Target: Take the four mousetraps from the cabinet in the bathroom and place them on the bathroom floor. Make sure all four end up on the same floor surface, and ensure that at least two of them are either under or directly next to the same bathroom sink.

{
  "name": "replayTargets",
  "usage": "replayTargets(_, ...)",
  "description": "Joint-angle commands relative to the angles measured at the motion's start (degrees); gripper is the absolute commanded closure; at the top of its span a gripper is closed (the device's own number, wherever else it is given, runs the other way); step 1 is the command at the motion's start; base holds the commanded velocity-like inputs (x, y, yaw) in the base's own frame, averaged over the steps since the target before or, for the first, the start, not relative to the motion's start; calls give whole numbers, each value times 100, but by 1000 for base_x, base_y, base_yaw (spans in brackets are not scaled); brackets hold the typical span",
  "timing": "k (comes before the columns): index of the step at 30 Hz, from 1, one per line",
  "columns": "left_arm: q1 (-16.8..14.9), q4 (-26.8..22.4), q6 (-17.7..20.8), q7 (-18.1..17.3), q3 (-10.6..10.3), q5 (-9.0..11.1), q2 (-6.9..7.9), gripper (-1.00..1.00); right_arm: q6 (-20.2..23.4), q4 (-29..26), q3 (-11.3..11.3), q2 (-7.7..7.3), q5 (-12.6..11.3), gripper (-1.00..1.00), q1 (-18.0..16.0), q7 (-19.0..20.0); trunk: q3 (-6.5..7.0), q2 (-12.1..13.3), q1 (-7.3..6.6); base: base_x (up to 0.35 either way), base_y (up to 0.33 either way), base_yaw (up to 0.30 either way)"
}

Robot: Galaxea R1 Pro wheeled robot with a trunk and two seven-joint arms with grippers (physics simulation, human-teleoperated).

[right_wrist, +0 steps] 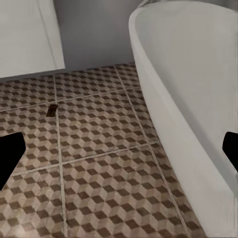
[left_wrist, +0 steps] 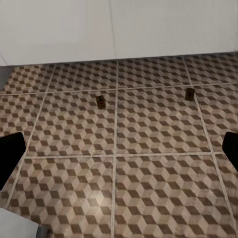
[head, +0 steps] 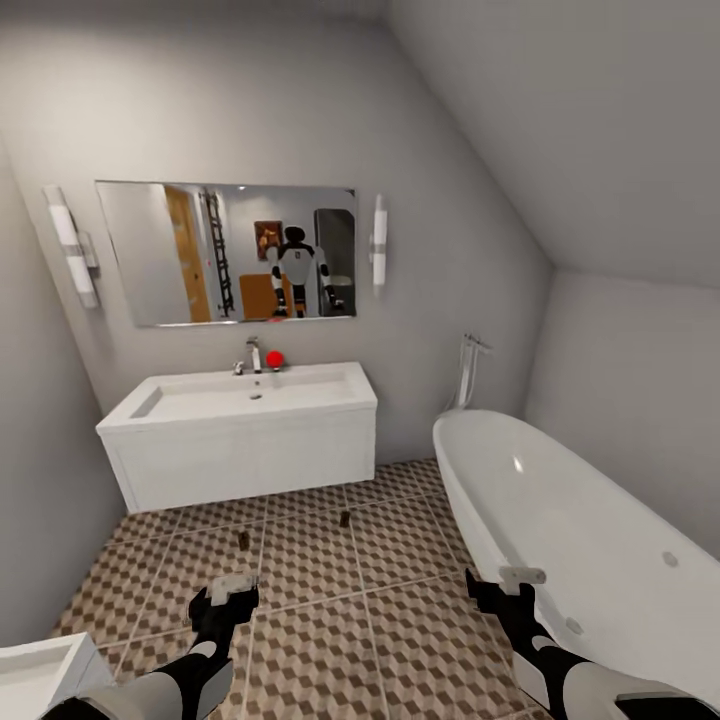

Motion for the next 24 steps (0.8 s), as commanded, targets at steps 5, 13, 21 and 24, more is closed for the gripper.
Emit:
replayTargets(5,-4,14,-21,23,-51,24,-3,-100,-30,25,36,1,-58,-100,-8,18,105,198,-108,0,0,-259)
replayTargets(13,-5,14,-21,23,-50,24,0,-100,-31,24,36,1,-59,-100,-8,18,133,198,-108,0,0,-259)
replayTargets(21,-5,14,-21,23,-50,24,0,-100,-32,25,36,1,-59,-100,-8,18,161,198,-108,0,0,-260)
replayTargets(24,-4,14,-21,21,-50,24,2,-100,-33,24,36,1,-57,-100,-8,18,171,198,-108,0,0,-259)
